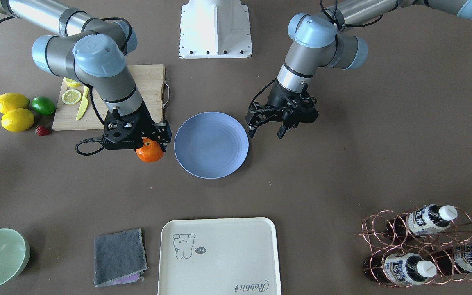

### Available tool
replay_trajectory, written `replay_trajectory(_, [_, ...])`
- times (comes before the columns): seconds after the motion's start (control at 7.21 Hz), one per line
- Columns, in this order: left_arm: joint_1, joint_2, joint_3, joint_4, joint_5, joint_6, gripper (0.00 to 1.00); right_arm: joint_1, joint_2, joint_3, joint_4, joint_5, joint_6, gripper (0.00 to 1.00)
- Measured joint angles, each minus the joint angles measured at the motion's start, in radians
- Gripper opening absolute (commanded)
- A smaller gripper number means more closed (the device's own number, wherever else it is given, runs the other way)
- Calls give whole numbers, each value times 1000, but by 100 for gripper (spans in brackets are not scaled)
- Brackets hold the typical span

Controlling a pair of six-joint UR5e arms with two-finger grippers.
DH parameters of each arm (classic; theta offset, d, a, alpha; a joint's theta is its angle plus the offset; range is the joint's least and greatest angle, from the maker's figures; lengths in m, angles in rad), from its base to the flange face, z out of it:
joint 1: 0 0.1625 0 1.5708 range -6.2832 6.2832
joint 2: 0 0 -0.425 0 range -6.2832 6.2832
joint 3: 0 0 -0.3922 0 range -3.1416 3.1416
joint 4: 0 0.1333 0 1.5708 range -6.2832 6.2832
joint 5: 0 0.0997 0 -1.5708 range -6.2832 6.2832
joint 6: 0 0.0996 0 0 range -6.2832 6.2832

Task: Pick orange to plate
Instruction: 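Carry the tangerine over the plate with the right gripper while the left withdraws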

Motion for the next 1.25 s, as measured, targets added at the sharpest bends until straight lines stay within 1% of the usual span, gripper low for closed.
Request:
replay_trajectory(0.28, [-91,137,-48,-9,-25,231,98,-76,100,-34,-41,-83,53,0])
replay_trajectory(0.42, [-126,182,-56,-25,-37,291,98,-110,140,-76,-41,-123,68,0])
replay_trajectory(0.55, [-156,223,-61,-52,-42,328,98,-138,165,-124,-19,-158,75,0])
replay_trajectory(0.83, [-206,261,-57,-87,-46,351,98,-175,178,-228,95,-202,78,0])
replay_trajectory(0.97, [-219,265,-52,-91,-49,352,98,-185,179,-254,122,-211,78,27])
replay_trajectory(1.11, [-225,263,-49,-91,-52,352,98,-192,182,-263,132,-214,79,99])
replay_trajectory(1.25, [-227,260,-47,-90,-55,352,98,-199,184,-265,135,-214,84,100])
